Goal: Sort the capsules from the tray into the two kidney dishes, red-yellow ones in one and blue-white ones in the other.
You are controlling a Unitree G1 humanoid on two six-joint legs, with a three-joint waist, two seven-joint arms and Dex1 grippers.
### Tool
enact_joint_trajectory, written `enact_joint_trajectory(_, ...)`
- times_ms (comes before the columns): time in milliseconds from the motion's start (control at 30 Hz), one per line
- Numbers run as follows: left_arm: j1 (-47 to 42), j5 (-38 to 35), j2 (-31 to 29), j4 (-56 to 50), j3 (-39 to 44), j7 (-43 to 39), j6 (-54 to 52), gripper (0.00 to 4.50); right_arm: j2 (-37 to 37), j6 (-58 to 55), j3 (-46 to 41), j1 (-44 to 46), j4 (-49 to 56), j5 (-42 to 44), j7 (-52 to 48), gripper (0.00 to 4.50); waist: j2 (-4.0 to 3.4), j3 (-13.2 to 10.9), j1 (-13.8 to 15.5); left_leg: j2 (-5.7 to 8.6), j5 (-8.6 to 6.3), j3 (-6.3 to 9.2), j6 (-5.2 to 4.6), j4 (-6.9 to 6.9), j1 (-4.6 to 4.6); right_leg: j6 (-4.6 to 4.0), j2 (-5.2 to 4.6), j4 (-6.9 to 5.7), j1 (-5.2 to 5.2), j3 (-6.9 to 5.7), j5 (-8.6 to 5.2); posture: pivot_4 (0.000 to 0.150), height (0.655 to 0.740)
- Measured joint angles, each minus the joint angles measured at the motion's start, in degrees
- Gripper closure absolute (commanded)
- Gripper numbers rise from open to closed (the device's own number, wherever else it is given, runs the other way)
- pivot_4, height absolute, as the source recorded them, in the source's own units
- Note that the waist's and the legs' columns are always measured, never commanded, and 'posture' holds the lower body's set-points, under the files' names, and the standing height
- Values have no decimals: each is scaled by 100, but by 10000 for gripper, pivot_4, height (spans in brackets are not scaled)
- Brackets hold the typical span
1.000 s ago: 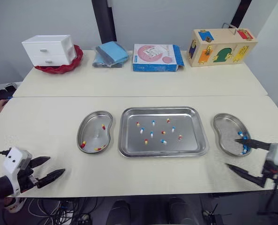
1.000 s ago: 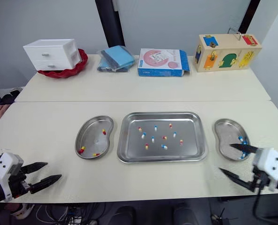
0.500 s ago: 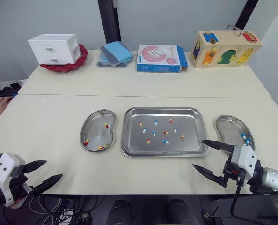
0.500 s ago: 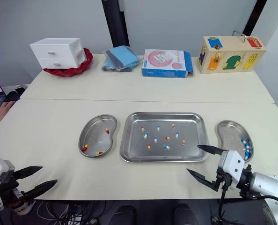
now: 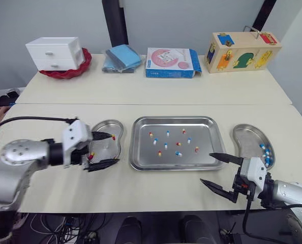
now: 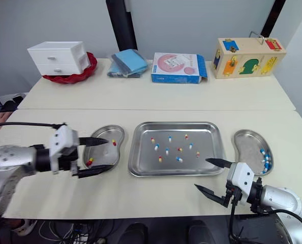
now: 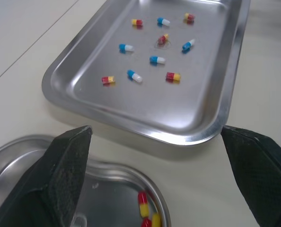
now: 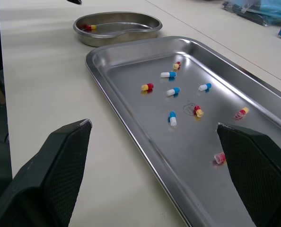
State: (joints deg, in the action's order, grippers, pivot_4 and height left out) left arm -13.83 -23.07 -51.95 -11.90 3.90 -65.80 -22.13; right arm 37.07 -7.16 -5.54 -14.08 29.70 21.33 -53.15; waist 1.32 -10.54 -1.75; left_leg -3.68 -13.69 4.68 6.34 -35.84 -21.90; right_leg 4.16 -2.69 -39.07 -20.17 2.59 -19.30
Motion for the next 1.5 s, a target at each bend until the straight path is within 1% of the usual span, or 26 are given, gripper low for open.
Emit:
enact_joint_trajectory(67,-485,222,202,394,-418,-48,128,0,-3,-13,47,23,18,1,66,536,1,0,-1,-1,0,1,0,-4,-2,0,1,0,0,0,0,1500,7400)
enact_joint_trajectory(167,-1144,461,457,972,-875,-228,177,6030,-3,-90,105,83,33,-1,154,0,1,0,-5,-1,0,1,0,-4,-5,0,2,1,-1,1,0,1500,7400)
enact_joint_trajectory(233,-1430,597,607,1242,-1112,-304,245,12917,-5,-122,136,110,71,-1,237,0,0,-1,-6,0,0,1,0,-4,-5,0,2,1,-1,2,0,1500,7400)
enact_joint_trajectory(300,-1746,797,876,1597,-1317,-263,293,18906,-13,-186,191,116,173,-2,351,0,0,-1,5,0,0,5,0,-6,-7,0,3,1,-2,-1,0,1500,7400)
enact_joint_trajectory(467,-2229,1322,1334,2027,-1725,33,294,18906,-90,-335,292,66,408,-7,604,0,0,-1,8,0,0,6,0,-10,-11,1,2,1,-1,-2,0,1500,7400)
enact_joint_trajectory(733,-2634,1963,1816,2557,-1990,568,112,18906,-111,-388,361,19,446,-52,822,0,0,-1,8,0,0,8,0,-12,-10,1,4,1,-1,-2,0,1500,7400)
enact_joint_trajectory(933,-2665,2241,1958,2862,-2170,644,248,18906,-133,-388,444,15,514,-60,884,0,0,-1,1,0,0,9,0,-11,-10,1,4,0,-1,-2,0,1500,7400)
enact_joint_trajectory(1233,-2875,2433,2113,3279,-2182,662,250,18906,-162,-388,509,-27,553,-124,991,0,0,-1,8,0,0,9,0,-11,-10,1,4,1,-1,-3,0,1500,7400)
enact_joint_trajectory(1500,-2934,2431,2342,3307,-2166,807,-36,18906,-162,-388,514,-70,559,-202,1048,0,0,-1,8,1,0,9,0,-12,-10,2,4,0,0,-3,0,1500,7400)
